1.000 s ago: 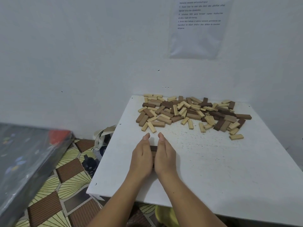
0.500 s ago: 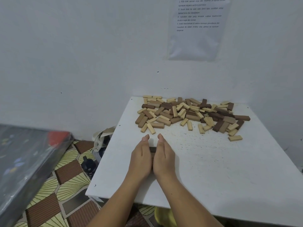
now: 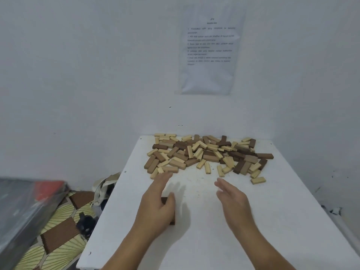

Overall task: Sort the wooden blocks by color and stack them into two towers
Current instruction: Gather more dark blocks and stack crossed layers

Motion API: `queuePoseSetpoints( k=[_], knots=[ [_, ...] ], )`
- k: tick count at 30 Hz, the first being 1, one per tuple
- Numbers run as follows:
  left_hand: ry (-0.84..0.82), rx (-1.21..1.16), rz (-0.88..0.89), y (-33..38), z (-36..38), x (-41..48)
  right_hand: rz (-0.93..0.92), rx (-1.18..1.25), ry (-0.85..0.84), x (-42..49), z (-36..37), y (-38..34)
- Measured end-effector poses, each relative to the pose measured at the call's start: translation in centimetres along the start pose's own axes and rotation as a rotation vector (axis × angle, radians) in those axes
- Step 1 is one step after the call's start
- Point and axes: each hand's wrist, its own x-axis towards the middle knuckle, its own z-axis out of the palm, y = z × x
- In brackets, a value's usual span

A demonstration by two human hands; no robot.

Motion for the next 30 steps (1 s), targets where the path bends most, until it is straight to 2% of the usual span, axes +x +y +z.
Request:
queuePoseSetpoints(
  k=[4, 7, 12, 17, 22, 30],
  knots=[
    [-0.113, 0.188, 0.105, 2.9, 3.3, 2.6, 0.015, -0.214, 0.094, 3.4, -6.7, 0.6],
    [-0.167, 0.283, 0.090, 5.3, 6.8, 5.6, -0.011, -0.344, 0.198, 6.7, -10.7, 1.1],
    [-0.184, 0.375, 0.083, 8.5, 14.0, 11.6, -0.052, -0.505, 0.269, 12.9, -15.1, 2.3],
    [-0.179, 0.553, 0.091, 10.2, 20.7, 17.4, -0.070, -0.597, 0.332, 18.5, -16.4, 3.3],
    [-0.140, 0.749, 0.055, 9.7, 24.9, 20.3, 0.062, -0.722, 0.358, 21.2, -16.3, 3.5],
    [-0.125, 0.673, 0.049, 8.7, 25.6, 21.1, 0.110, -0.818, 0.353, 22.3, -16.1, 3.5]
  ],
)
